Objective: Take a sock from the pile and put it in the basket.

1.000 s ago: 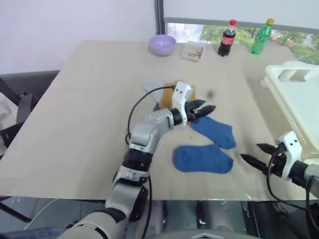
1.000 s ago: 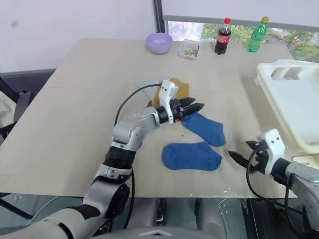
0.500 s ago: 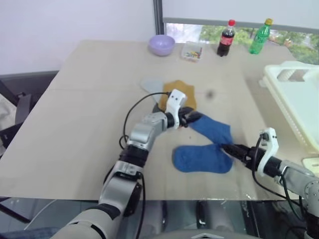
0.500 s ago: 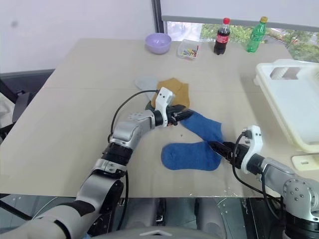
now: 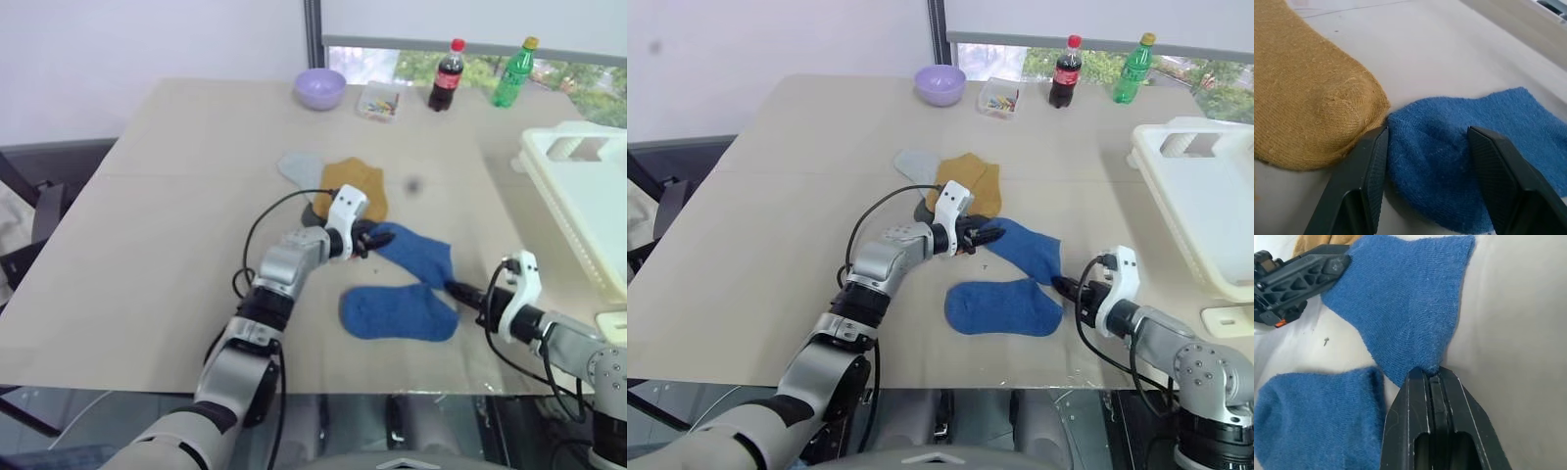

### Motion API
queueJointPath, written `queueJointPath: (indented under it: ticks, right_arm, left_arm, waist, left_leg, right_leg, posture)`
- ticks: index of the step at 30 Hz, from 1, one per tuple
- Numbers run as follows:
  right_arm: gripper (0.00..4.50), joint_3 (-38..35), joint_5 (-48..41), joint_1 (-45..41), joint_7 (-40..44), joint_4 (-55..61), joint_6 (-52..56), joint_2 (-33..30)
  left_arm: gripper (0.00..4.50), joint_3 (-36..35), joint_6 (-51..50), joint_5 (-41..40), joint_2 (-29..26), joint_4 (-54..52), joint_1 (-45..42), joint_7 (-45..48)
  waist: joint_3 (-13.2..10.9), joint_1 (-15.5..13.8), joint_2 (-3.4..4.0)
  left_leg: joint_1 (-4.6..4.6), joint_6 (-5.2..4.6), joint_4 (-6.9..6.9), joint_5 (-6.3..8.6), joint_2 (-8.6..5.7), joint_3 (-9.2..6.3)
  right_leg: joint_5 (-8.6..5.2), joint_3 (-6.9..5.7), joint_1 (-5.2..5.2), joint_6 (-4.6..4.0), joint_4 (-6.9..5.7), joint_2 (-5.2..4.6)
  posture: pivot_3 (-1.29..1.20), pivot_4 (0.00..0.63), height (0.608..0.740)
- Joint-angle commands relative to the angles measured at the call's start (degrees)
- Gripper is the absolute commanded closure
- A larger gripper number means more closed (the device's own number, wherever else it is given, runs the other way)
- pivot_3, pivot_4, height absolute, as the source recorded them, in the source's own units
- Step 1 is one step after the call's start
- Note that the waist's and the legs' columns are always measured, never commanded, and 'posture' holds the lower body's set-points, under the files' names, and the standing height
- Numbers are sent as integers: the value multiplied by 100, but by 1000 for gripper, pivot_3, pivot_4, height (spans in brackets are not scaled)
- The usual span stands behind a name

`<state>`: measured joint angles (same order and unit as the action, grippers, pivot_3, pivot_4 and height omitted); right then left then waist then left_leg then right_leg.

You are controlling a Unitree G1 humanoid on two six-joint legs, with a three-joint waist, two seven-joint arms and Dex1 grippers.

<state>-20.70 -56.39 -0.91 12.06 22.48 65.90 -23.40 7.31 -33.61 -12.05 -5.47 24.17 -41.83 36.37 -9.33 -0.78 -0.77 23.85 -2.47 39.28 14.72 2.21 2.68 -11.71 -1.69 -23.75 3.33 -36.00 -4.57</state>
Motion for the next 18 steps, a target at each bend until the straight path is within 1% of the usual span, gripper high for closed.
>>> queueJointPath:
  ticks: [1, 6, 11, 15, 18]
  right_arm:
    - [4458, -24, 4, 43, 51, 120, -113, -84]
    - [4458, 14, 56, 74, 70, 126, -168, -133]
    - [4458, 83, 160, 96, 116, 136, -258, -184]
    - [4458, 147, 275, 125, 129, 128, -354, -163]
    - [4458, 184, 328, 161, 151, 131, -420, -163]
  left_arm:
    - [1747, -365, -307, -346, 114, -170, -56, -131]
    - [1747, -589, -691, -605, 140, -299, -52, -174]
    - [1747, -479, -936, -597, -12, -337, 35, -85]
    - [1747, -387, -922, -502, -88, -296, 87, -126]
    - [1747, -444, -921, -475, -96, -142, 41, -247]
  waist:
    - [0, 1, 0]
    - [0, 3, 0]
    - [0, 3, 0]
    - [1, 3, 0]
    - [1, 3, 0]
  left_leg:
    - [0, 0, 0, 0, 0, 0]
    - [0, 0, 0, 0, 0, 0]
    - [0, 0, 0, 0, 0, 1]
    - [-1, 0, 0, 0, 0, 0]
    - [-2, 0, 0, 0, 0, 1]
  right_leg:
    - [0, 0, 0, 0, 0, 0]
    - [0, 0, 0, 1, 0, 0]
    - [0, 0, 0, 0, 0, 0]
    - [-3, 0, 0, -4, 0, 1]
    - [-9, 1, 1, -15, 0, 1]
  posture:
    - [0, 150, 729]
    - [0, 150, 729]
    - [0, 150, 729]
    - [0, 150, 729]
    - [0, 150, 729]
